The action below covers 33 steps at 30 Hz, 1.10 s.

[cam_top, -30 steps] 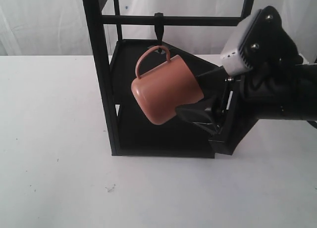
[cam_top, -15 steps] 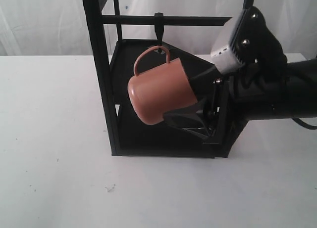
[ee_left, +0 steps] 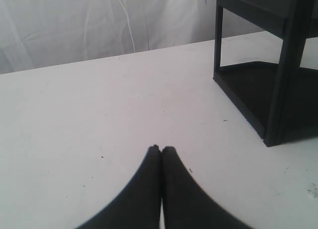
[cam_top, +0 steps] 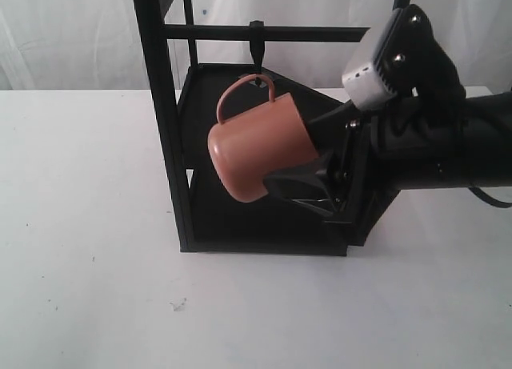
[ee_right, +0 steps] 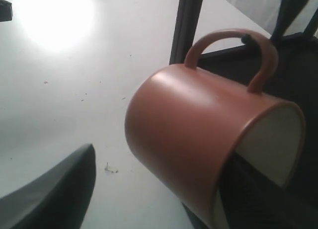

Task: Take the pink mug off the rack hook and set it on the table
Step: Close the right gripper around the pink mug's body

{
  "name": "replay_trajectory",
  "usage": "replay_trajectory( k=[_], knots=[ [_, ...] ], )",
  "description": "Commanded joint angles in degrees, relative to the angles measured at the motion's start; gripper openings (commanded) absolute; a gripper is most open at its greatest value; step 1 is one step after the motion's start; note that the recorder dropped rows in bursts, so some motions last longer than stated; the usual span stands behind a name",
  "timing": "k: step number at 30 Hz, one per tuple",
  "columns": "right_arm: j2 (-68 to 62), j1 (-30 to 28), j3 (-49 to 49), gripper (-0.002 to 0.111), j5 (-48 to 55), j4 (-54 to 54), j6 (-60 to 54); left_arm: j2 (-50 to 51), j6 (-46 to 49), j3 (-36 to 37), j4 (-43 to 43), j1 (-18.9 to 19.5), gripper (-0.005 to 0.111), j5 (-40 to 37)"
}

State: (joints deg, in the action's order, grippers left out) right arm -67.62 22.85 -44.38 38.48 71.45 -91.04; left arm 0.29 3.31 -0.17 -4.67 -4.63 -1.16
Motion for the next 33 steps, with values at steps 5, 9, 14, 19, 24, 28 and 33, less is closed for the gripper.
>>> replay_trajectory(
  k=[5,9,14,19,24,28,33],
  knots=[
    [-2.0,0.1,-0.4,0.065,1.7,1.1,-0.2,-0.3,-0.4,0.2,0.1,0.1,0.000,-0.2],
    [-4.3,0.1,-0.5,0.065,-0.3,3.3,-2.6,-0.3,-0.4,0.2,0.1,0.1,0.000,-0.2],
    [-4.7,0.1,-0.9,0.065,0.9,4.6,-4.0,-0.3,-0.4,0.2,0.1,0.1,0.000,-0.2],
    [-4.7,1.5,-1.6,0.065,1.7,5.1,-4.1,-0.3,-0.4,0.2,0.1,0.1,0.000,-0.2],
    [-5.4,5.6,-1.9,0.065,-4.5,5.0,-4.7,-0.3,-0.4,0.2,0.1,0.1,0.000,-0.2],
    [-6.5,6.1,-2.5,0.065,-5.2,4.8,-4.7,-0.3,-0.4,0.2,0.1,0.1,0.000,-0.2],
    [-7.3,6.9,-4.1,0.065,-5.4,5.0,-4.7,-0.3,-0.4,0.2,0.1,0.1,0.000,-0.2]
  ],
)
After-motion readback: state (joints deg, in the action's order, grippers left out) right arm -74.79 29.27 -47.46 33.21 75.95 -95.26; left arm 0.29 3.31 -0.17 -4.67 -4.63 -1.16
